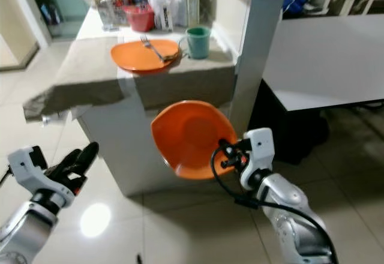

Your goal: Setting the table

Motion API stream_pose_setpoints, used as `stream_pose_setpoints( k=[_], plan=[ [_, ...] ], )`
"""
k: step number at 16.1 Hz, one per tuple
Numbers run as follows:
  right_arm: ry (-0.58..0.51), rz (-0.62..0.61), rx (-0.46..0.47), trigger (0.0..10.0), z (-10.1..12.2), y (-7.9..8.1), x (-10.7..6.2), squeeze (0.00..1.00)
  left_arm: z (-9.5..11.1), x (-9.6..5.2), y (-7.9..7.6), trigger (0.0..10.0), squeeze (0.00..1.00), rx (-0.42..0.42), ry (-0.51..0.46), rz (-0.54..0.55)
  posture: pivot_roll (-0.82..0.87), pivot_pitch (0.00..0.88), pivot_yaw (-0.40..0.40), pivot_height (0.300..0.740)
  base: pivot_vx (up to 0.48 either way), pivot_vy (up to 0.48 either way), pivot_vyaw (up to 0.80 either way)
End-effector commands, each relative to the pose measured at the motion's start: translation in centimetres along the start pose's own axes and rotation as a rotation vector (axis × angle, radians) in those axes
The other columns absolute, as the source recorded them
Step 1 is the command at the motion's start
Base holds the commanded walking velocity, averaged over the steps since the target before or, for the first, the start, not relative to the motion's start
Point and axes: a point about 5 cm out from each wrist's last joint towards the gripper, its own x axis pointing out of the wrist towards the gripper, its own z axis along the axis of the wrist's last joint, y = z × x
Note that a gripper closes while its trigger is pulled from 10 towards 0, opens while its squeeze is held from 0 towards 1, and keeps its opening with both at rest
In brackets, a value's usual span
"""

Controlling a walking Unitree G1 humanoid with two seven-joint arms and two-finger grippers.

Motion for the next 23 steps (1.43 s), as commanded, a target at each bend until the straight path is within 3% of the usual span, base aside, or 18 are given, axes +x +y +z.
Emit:
stream_pose_setpoints(
  k=[1,7,13,17,21,23],
  plan=[
    [-0.04,0.037,-0.027,0.0,0.9,0.6,0.4,0.0,0.2,0.1,0.0,10.0,0.0,0.018,-0.014,0.019,-0.11,0.017,0.041,0.74,0.315,-0.36,0.0],
    [-0.043,0.058,-0.042,0.0,0.9,1.1,1.0,0.0,0.2,0.0,0.0,10.0,0.0,0.029,-0.027,0.05,-0.1,0.011,0.041,0.74,0.386,-0.28,0.0],
    [-0.046,0.072,-0.044,0.0,0.7,1.2,1.0,0.0,-0.3,0.0,-1.1,10.0,0.0,0.036,-0.023,0.026,-0.1,0.008,0.044,0.74,0.342,-0.325,0.0],
    [-0.045,0.077,-0.05,0.0,0.6,1.4,1.3,0.0,0.0,0.3,-1.3,10.0,0.0,0.059,-0.039,0.022,-0.1,0.0,0.046,0.74,0.0,-0.445,0.0],
    [-0.157,0.151,-0.083,0.0,2.8,2.4,1.3,0.0,-0.1,0.3,-1.7,10.0,0.0,0.067,-0.05,-0.002,-0.1,0.0,0.046,0.74,0.0,-0.472,0.0],
    [-0.152,0.148,-0.093,0.0,2.5,2.3,1.3,0.0,-0.1,0.6,-1.8,10.0,0.0,0.09,-0.044,-0.002,-0.1,0.0,0.049,0.74,0.0,-0.48,0.0]
  ],
)
